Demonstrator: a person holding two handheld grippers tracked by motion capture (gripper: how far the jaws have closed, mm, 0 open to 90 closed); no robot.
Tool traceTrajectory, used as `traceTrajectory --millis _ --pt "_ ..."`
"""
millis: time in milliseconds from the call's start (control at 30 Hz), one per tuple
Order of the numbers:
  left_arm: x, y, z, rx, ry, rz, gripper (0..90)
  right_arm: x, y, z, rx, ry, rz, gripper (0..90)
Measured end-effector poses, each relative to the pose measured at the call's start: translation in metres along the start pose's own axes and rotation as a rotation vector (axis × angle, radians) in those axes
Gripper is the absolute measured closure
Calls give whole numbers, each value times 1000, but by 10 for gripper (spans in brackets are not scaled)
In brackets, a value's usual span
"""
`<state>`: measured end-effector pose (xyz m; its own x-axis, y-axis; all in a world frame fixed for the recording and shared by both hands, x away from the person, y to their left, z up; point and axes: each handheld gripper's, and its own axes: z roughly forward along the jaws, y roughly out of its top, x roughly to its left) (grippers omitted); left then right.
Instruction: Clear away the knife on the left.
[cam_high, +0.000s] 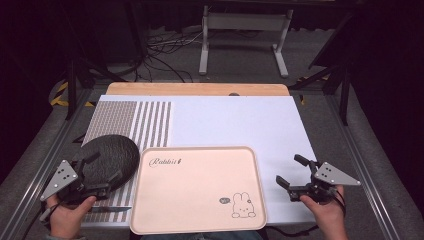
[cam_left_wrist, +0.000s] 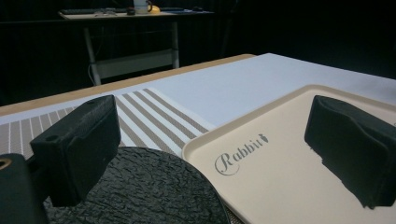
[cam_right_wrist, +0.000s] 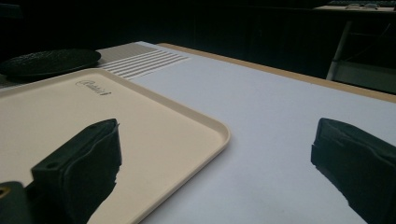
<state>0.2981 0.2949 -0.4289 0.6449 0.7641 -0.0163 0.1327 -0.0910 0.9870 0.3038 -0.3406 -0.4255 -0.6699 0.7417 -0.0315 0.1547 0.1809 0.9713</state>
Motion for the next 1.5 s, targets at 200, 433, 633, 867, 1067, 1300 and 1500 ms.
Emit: traceTrajectory --millis 200,433,633,867,1067,1300,1500 --pt "1 -1 -3 -8 -20 -27 45 2 3 1 -11 -11 7 31" --pt "1 2 -3 6 -25 -15 44 2 2 2 -15 1 10 31" --pt "2 9 1 31 -49 -12 42 3 1 3 -18 17 12 28" --pt "1 24 1 123 -64 61 85 3 0 4 -18 22 17 28" --pt "3 36 2 261 -133 135 91 4 -1 8 -3 34 12 33" --pt "2 44 5 390 -168 210 109 4 -3 10 11 44 15 36" --pt "3 50 9 479 -200 241 102 5 -4 10 21 47 15 40"
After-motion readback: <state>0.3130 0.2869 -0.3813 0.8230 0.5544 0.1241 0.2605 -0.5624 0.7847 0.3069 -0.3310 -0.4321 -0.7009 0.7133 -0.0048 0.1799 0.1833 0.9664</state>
